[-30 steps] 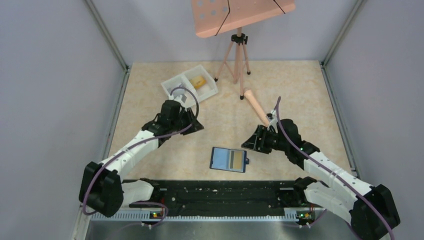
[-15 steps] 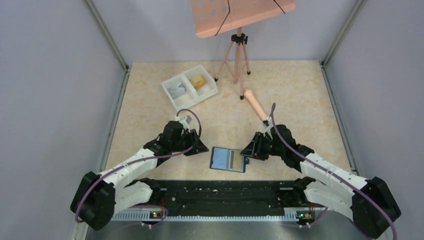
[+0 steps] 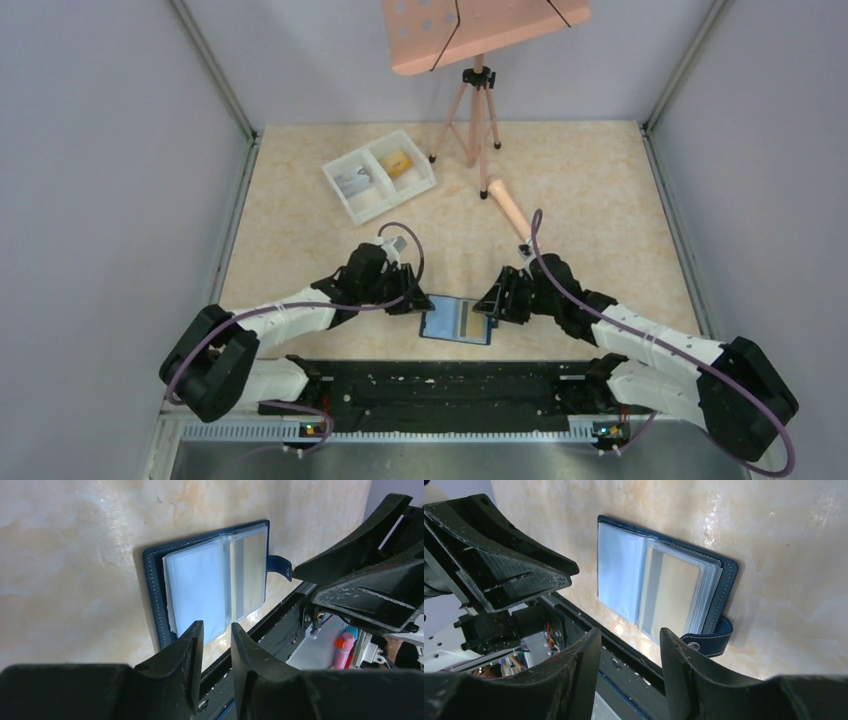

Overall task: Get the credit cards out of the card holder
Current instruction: Remove the credit card from the card holder.

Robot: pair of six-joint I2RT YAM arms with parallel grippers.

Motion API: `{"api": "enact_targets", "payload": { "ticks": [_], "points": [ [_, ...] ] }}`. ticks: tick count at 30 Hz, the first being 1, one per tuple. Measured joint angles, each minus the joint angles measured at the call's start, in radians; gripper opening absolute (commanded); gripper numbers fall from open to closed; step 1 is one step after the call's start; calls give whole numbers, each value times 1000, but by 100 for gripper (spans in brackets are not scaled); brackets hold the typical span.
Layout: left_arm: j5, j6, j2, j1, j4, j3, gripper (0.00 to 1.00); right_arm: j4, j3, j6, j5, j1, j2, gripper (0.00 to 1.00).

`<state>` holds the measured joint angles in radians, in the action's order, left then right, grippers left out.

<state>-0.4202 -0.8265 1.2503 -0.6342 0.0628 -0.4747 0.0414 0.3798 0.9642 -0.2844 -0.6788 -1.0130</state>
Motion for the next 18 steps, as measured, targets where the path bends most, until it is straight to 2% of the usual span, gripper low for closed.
{"api": "enact_targets", "payload": {
  "ticks": [7,18],
  "points": [
    [-17,-26,90,-43,79,0,29,-87,-41,14,-3,0,-55,44],
    [2,-47,121,-66,117,8,29,-139,-76,14,-1,0,-95,44]
  ]
}}
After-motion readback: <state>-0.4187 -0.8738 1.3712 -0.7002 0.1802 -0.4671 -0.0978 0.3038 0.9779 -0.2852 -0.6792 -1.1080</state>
